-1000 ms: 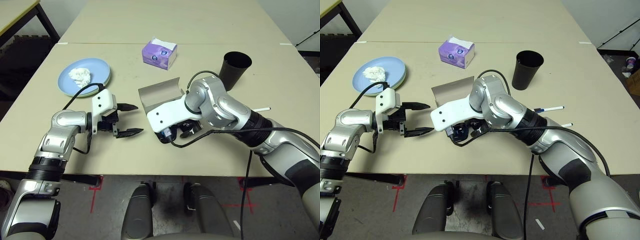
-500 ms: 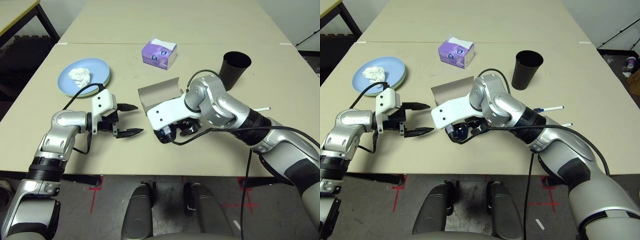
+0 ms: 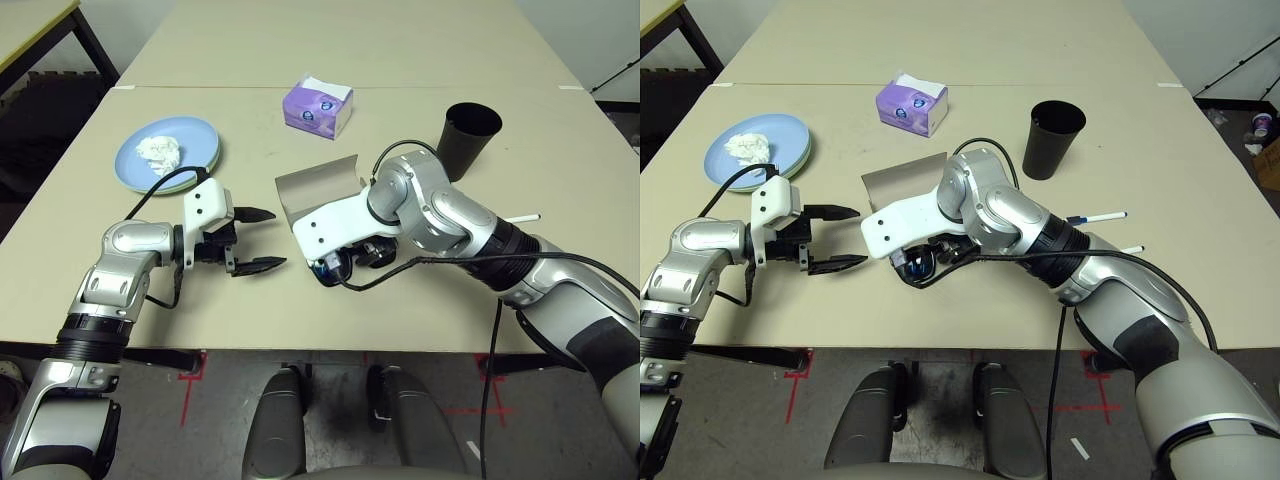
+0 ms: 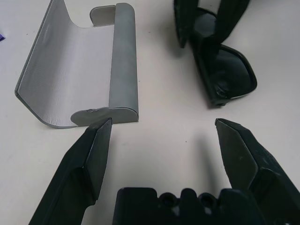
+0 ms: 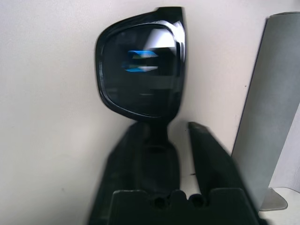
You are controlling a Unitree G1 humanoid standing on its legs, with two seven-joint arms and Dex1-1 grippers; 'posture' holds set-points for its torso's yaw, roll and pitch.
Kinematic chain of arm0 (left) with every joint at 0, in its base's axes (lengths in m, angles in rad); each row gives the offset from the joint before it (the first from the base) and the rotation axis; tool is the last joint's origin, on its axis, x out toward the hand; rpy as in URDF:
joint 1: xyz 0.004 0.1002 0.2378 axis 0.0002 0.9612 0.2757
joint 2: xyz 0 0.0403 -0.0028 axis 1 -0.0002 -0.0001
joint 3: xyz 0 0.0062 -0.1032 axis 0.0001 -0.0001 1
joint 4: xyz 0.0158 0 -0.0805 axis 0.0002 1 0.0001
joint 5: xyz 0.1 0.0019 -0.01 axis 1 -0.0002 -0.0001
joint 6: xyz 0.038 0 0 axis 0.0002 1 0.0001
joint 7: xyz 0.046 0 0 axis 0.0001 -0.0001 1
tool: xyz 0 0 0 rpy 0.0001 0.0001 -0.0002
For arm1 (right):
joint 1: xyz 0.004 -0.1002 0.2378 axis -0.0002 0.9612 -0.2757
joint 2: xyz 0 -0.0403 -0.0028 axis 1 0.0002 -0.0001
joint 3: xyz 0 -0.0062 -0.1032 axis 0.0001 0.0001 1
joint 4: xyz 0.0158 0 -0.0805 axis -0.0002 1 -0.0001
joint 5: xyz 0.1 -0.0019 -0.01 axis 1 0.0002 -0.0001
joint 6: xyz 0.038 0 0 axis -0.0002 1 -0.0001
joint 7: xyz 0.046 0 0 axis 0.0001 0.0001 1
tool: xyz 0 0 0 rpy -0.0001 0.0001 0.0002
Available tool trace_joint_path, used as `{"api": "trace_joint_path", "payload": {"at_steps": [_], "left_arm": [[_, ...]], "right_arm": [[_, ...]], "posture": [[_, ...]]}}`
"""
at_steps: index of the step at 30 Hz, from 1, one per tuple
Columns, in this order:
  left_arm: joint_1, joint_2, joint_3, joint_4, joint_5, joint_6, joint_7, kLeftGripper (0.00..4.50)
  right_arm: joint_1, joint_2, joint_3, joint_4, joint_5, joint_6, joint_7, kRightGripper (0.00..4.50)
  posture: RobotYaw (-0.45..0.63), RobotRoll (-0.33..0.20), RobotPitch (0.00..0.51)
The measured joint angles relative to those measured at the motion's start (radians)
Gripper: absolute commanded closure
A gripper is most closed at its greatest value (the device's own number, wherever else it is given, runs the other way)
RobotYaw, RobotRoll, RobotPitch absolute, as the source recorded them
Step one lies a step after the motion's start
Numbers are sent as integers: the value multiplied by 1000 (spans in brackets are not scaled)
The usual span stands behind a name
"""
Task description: Organize and tidy the items on the table.
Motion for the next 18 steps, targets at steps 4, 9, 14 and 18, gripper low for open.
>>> {"api": "trace_joint_path", "payload": {"at_steps": [4,9,14,18], "left_arm": [[0,0,0,0,0,0,0,0],[0,0,0,0,0,0,1,0],[0,0,0,0,0,0,2,0],[-3,1,0,0,1,0,1,0]], "right_arm": [[-1,-1,-1,-1,0,-1,1,4136],[-2,-2,-2,-1,0,-3,3,4136],[-8,-3,-6,-2,2,-9,14,4136],[-27,-6,-11,-2,12,-9,26,4136]], "posture": [[38,0,171],[36,0,165],[33,0,161],[28,0,158]]}}
